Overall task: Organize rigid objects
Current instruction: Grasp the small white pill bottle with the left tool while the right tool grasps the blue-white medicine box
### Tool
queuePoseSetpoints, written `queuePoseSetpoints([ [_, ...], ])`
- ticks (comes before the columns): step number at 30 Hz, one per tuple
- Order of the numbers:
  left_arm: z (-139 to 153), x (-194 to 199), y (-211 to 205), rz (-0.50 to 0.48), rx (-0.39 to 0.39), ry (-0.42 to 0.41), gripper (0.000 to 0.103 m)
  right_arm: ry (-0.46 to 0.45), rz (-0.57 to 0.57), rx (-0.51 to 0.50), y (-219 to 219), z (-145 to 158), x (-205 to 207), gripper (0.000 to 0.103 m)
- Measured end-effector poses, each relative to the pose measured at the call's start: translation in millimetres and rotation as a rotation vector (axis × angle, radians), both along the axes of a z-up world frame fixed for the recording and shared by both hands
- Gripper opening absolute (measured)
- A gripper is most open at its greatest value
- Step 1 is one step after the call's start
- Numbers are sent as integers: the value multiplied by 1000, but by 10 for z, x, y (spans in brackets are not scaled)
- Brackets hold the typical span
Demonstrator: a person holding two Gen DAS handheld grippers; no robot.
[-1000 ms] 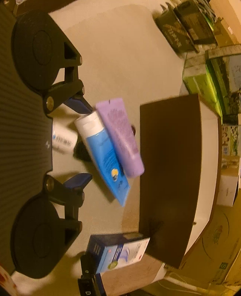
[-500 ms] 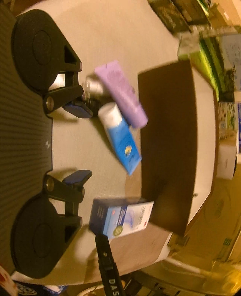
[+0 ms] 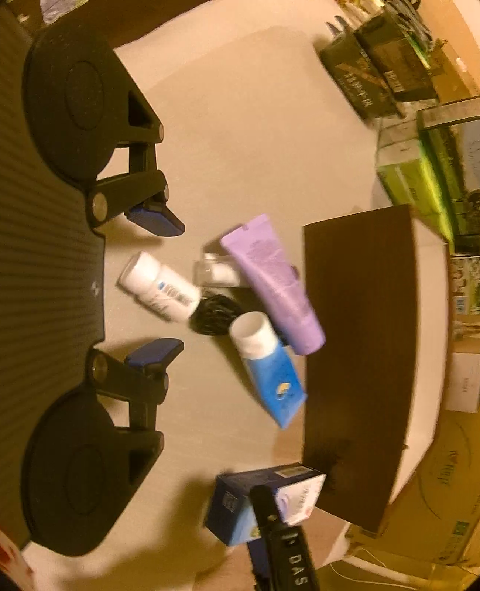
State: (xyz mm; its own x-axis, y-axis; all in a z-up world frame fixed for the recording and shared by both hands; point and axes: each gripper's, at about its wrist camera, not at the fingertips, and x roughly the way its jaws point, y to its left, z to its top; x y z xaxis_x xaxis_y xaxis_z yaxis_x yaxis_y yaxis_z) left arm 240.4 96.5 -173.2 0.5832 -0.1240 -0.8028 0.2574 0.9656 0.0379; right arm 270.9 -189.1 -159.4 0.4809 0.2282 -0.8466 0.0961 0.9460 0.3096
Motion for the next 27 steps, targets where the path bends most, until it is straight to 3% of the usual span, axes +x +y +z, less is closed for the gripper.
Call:
queuePoseSetpoints([
  [3,-44,40,-38,12,-13,21,32,5,-7,-22,-1,-76,48,83],
  [5,-49,79,-63,34,-33,35,25,-3,-14,-19,-39,-107,51,83],
  [14,-29,1,-266,108,-132,89,24,-30,125,-84,-311,-113,-105,71],
  [19,-54,-18,-401,65,-94,88,26,12,141,-95,-459,-157,-127,72],
  [27,-78,32,-461,34,-36,88,24,-19,166,-145,-324,-164,12,77],
])
